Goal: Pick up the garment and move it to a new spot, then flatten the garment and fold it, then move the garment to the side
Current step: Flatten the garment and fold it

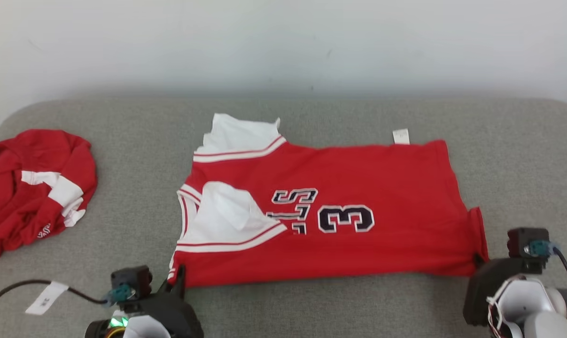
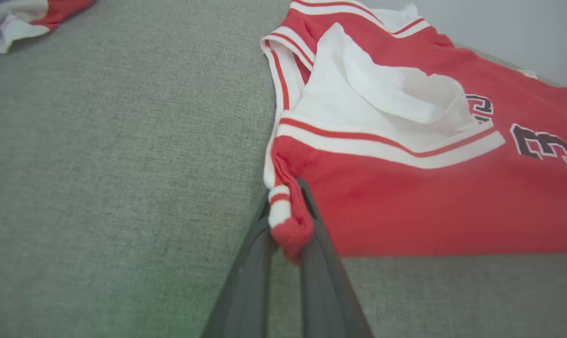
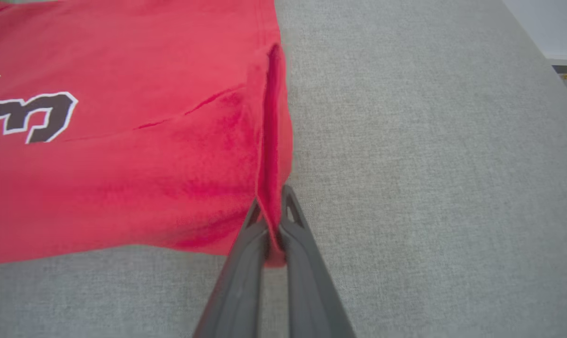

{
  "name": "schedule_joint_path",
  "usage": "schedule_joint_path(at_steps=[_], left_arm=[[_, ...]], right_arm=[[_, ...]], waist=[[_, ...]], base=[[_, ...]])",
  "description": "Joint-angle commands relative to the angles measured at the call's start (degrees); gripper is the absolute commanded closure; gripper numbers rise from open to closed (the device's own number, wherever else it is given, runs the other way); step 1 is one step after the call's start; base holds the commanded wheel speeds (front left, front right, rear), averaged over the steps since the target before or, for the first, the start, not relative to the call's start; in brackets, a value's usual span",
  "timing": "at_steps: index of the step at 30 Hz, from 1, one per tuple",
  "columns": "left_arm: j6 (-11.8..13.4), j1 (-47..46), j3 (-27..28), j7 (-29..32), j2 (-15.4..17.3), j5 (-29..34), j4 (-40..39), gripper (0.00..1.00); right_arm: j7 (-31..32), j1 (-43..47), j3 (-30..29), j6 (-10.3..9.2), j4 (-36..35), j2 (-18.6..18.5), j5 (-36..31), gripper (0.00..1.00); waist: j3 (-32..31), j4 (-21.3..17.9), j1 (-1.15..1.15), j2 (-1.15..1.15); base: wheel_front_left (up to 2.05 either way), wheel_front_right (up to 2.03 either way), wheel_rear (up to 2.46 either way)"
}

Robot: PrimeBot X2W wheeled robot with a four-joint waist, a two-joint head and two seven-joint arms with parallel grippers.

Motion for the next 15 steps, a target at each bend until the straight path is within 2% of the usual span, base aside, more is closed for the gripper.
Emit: schedule_joint_path(at_steps=[1, 5, 9, 15], left_arm=[[0.6, 2.4, 0.2, -0.2, 1.2, -0.3, -1.6, 1.0], [1.9, 6.6, -0.1, 0.3, 2.6, -0.5, -6.0, 1.0], [4.5, 11.2, -0.1, 1.4, 4.5, -0.4, -10.7, 1.0], [7.1, 16.5, -0.3, 2.8, 6.1, -1.0, -16.2, 1.0]], right_arm=[[1.0, 3.3, -0.3, 0.04, -2.9, -0.1, 0.7, 1.0], [4.3, 9.3, 0.5, 0.04, -8.9, -0.1, 4.1, 1.0], [6.2, 14.7, -0.5, 0.04, -14.1, -0.1, 6.4, 1.0], [7.3, 19.2, -0.3, 0.04, -16.0, -0.1, 8.7, 1.0]], waist=[[-2.1, 0.2, 0.0, 0.0], [-3.7, 0.3, 0.0, 0.0], [-4.2, 0.2, 0.0, 0.0], [-4.4, 0.3, 0.0, 0.0]], base=[[0.0, 0.0, 0.0], [0.0, 0.0, 0.0], [0.0, 0.0, 0.0], [0.0, 0.0, 0.0]])
